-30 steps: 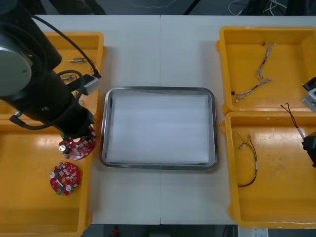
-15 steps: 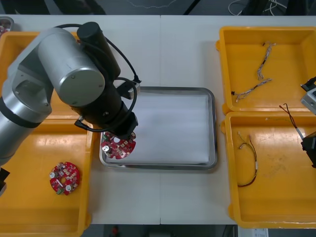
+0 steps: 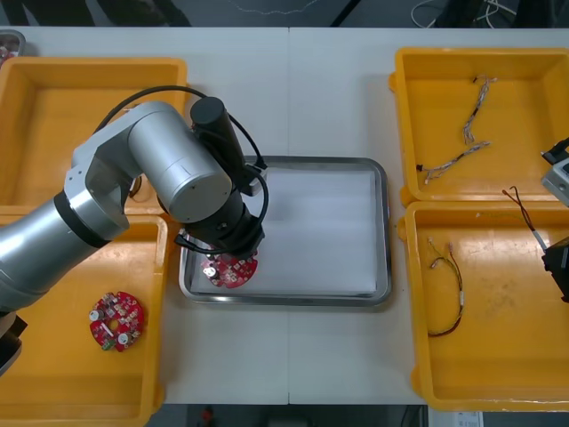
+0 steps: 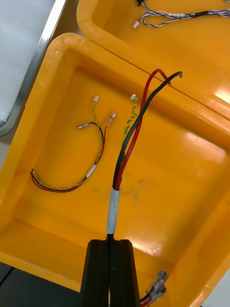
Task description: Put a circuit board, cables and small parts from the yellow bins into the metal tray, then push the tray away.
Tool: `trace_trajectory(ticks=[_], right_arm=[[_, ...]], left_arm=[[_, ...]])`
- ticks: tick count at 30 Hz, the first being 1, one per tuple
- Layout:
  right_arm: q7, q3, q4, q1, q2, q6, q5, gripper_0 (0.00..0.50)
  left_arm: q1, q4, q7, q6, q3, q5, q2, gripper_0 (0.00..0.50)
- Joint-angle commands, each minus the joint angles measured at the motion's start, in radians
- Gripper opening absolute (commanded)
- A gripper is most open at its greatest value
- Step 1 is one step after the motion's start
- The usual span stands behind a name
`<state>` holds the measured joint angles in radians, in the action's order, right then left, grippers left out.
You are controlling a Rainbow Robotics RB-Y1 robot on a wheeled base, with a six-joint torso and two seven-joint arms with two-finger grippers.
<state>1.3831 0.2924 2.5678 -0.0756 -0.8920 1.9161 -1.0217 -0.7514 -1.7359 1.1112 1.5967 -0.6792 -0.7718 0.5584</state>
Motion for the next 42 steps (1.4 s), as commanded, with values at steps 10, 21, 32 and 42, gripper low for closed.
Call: trace_trajectory(ticks=[10,21,32,42], right_arm=[[0.062,-0.01,0.034,-0.021,-0.028,0.004,0.0,0.0],[0.063,-0.01,0.05,-0.039,-0.028,0.004,-0.029,0.0],[0.068,-0.078,0.05,-0.165,-0.038,0.004,-0.133,0.0],[0.05,-0.349,0.049,-0.414,-0.044,0.004,-0.116,0.0]], left_arm=[[-0.057,0.01,0.007,-0.017,-0.01,-0.003,-0.02,0.5],[-0.06,-0.048,-0.004,0.086,0.119,-0.038,-0.021,0.5],[-0.06,-0.155,0.009,0.323,0.391,-0.073,-0.009,0.5],[-0.059,-0.134,0.025,0.323,0.544,-0.038,0.075,0.5]])
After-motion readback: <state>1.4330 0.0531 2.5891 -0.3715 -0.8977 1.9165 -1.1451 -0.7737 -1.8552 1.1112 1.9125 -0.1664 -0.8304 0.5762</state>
